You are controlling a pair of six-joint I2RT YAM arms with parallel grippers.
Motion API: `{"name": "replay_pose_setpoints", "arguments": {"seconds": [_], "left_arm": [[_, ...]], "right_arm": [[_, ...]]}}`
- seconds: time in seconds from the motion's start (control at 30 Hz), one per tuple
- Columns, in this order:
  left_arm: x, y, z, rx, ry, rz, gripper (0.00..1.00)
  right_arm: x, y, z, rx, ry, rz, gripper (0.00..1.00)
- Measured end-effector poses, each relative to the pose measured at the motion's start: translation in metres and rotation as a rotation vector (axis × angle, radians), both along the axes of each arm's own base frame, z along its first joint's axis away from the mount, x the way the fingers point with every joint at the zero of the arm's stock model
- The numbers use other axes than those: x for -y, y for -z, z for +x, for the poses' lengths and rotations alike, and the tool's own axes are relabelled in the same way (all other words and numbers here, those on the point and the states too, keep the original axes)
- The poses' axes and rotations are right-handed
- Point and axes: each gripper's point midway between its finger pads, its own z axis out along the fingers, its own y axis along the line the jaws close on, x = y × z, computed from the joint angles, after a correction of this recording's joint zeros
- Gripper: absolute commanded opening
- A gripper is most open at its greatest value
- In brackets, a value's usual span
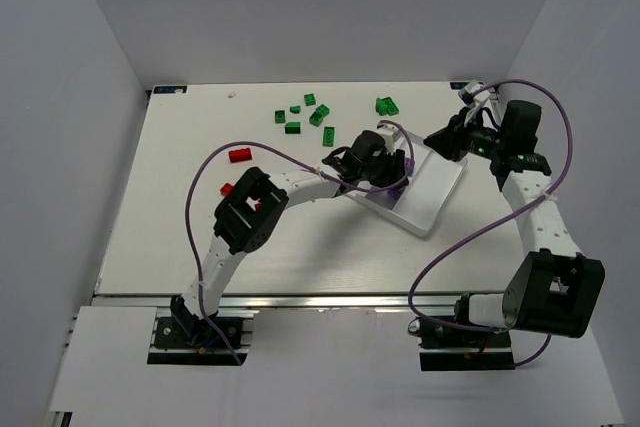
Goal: Sort the legos into containers by color
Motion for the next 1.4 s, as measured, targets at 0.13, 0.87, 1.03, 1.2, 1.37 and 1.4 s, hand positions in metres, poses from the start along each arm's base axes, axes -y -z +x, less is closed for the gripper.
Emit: {"name": "replay_pose_setpoints", "arguments": {"seconds": [0.13,0.87,1.03,1.2,1.37,1.4], "left_arm": [[0.002,-0.007,0.005,0.019,-0.016,-0.003,0.71],[-0.253,-0.125,-0.030,0.115,-0.491,0.077,0.77],[-0.337,-0.103,-0.052,0.078,-0.590,0.296,0.82],[-0.370,-0.063,-0.069,0.028,-0.493,0.567,0.82],[-0.389,-0.015,-0.078,-0.037,-0.305,0.808,0.80],[-0.392,-0.009,-0.079,-0.045,-0.276,0.837,0.79]], "right_arm": [[0.001,0.002,-0.003,-0.015,-0.005,0.004,0.31],[-0.032,0.020,-0.025,-0.026,-0.225,-0.099,0.89],[-0.070,0.032,-0.050,-0.021,-0.380,-0.143,0.85],[-0.082,0.038,-0.057,-0.026,-0.429,-0.153,0.78],[-0.083,0.043,-0.060,-0.039,-0.440,-0.163,0.78],[-0.083,0.044,-0.059,-0.037,-0.441,-0.165,0.78]]}}
